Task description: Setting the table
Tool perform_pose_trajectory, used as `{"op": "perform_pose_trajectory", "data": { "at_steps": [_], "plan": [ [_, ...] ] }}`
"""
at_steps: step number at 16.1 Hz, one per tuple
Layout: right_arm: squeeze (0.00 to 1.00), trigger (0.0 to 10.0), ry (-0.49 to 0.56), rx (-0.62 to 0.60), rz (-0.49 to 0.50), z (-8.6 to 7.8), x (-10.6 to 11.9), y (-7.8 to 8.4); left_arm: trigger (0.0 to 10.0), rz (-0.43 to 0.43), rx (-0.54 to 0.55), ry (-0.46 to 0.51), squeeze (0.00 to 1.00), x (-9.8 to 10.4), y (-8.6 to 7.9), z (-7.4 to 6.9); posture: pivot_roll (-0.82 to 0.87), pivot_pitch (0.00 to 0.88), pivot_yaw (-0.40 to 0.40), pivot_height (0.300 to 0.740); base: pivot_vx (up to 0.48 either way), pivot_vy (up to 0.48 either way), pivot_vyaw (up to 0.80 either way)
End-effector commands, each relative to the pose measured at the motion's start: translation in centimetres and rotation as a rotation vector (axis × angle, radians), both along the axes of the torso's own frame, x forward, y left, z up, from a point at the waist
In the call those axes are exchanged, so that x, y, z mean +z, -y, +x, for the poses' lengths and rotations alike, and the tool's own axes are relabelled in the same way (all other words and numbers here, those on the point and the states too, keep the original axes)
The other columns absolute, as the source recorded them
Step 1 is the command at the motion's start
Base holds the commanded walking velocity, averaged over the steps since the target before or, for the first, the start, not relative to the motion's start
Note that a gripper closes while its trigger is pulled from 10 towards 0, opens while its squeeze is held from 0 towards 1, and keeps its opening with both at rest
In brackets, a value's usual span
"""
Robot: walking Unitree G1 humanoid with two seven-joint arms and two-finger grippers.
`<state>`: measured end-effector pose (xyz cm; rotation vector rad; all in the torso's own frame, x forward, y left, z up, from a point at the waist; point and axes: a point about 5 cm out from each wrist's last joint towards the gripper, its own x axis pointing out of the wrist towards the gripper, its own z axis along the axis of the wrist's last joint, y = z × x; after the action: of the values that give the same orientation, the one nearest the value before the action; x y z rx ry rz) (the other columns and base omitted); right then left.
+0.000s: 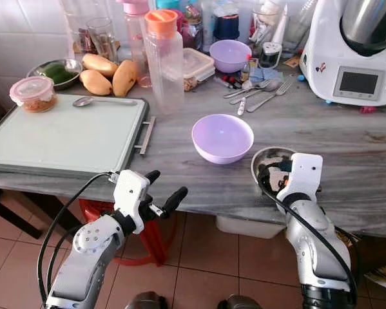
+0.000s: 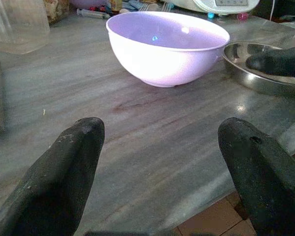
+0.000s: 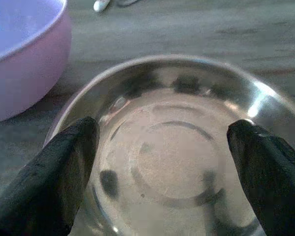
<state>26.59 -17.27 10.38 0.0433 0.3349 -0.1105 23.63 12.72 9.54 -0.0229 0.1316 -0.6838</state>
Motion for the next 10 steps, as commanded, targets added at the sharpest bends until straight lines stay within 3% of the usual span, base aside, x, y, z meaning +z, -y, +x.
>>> {"op": "perform_pose_trajectory", "data": {
  "at_steps": [1, 5, 6, 10],
  "plan": [
    [0.16, 10.0, -0.027, 0.001, 0.020, 0.15, -0.29, 0.08, 10.0, 0.023, -0.002, -0.014, 0.00, -0.19, -0.11, -0.01, -0.01, 0.000, 0.031, 0.740, 0.000, 0.000, 0.00],
    [0.16, 10.0, -0.063, 0.017, 0.048, 0.08, -0.83, -0.22, 10.0, 0.028, 0.001, -0.016, 0.00, -0.19, -0.15, -0.06, -0.01, 0.000, 0.033, 0.740, 0.000, 0.000, 0.00],
    [0.09, 10.0, -0.069, 0.017, 0.058, 0.09, -0.92, -0.26, 10.0, 0.029, 0.000, -0.017, 0.00, -0.18, -0.13, -0.07, -0.01, 0.000, 0.033, 0.740, 0.000, 0.000, 0.00],
    [0.09, 10.0, -0.079, 0.027, 0.110, 0.17, -0.99, -0.69, 10.0, 0.031, 0.000, -0.019, 0.00, -0.21, -0.06, -0.04, -0.01, 0.000, 0.031, 0.740, 0.000, 0.000, 0.00]
  ]
}}
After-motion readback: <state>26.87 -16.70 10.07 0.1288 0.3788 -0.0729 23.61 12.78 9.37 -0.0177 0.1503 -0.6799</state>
